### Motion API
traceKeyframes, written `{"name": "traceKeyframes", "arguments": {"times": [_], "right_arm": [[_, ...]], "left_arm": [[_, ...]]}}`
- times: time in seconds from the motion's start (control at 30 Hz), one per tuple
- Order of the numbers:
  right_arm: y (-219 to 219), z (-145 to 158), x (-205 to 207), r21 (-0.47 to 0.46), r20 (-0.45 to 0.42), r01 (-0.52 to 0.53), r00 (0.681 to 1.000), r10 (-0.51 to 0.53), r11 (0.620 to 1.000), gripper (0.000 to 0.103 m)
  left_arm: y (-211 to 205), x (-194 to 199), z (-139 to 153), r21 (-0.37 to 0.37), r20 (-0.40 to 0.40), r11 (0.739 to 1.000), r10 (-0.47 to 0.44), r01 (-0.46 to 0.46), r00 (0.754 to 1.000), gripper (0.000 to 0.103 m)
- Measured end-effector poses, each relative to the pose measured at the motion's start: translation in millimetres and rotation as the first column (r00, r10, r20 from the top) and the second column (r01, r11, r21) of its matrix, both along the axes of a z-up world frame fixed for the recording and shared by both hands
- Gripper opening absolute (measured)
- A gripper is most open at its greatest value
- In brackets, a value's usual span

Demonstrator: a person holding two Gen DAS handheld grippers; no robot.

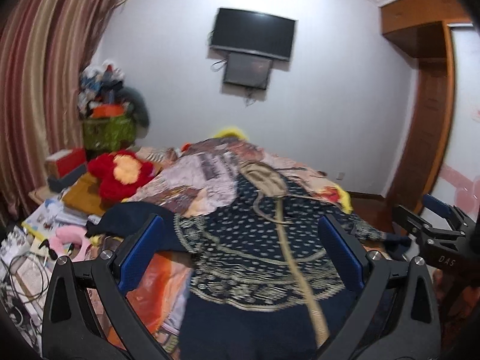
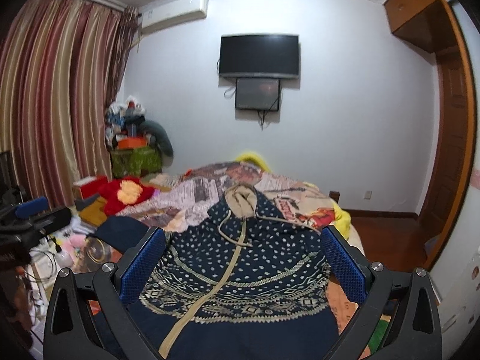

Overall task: Fold large clothes
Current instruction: 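Grasp the navy hoodie sleeve cuff with the left gripper and lift it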

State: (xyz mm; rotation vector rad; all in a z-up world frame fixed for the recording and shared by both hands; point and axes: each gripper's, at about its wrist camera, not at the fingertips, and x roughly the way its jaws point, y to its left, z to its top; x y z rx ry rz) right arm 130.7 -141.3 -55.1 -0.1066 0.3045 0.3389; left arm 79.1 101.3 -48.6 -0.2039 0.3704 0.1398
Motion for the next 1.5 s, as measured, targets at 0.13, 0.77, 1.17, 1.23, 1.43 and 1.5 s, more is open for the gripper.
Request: {"name": "traceKeyframes", "arguments": {"times": [0.13, 0.77, 1.17, 1.23, 1.43, 1.5], "right_arm": [[23.1, -14.4, 45.5, -0.037, -0.066, -0.033, 0.997, 0.03, 0.999, 0.103], [156.6, -150.5, 258.2, -0.108, -0.604, -0.194, 0.792, 0.091, 0.975, 0.103], [219.3, -241.2, 321.3, -0.126, -0.812, -0.257, 0.581, 0.049, 0.958, 0.103], [228.0, -246.2, 324.5, -0.129, -0.821, -0.275, 0.569, 0.053, 0.953, 0.103], [244.6, -256.9, 331.8, -0.139, -0.823, -0.311, 0.565, 0.065, 0.94, 0.103], [245.4, -257.9, 330.0, -0.141, -0.818, -0.325, 0.571, 0.075, 0.935, 0.103]], "left_arm": [[44.8, 30.7, -23.3, -0.009, -0.078, 0.998, 0.06, -0.061, 0.995, 0.103], [236.4, 124.1, -179.6, -0.211, -0.463, 0.922, 0.198, -0.324, 0.864, 0.103], [299.8, 150.3, -208.4, -0.587, -0.389, 0.755, 0.052, -0.291, 0.92, 0.089], [312.0, 157.9, -209.7, -0.579, -0.397, 0.745, 0.098, -0.332, 0.912, 0.073], [334.5, 180.6, -216.4, -0.511, -0.487, 0.734, 0.182, -0.447, 0.855, 0.021], [334.7, 183.8, -208.1, -0.462, -0.491, 0.759, 0.212, -0.459, 0.845, 0.01]]}}
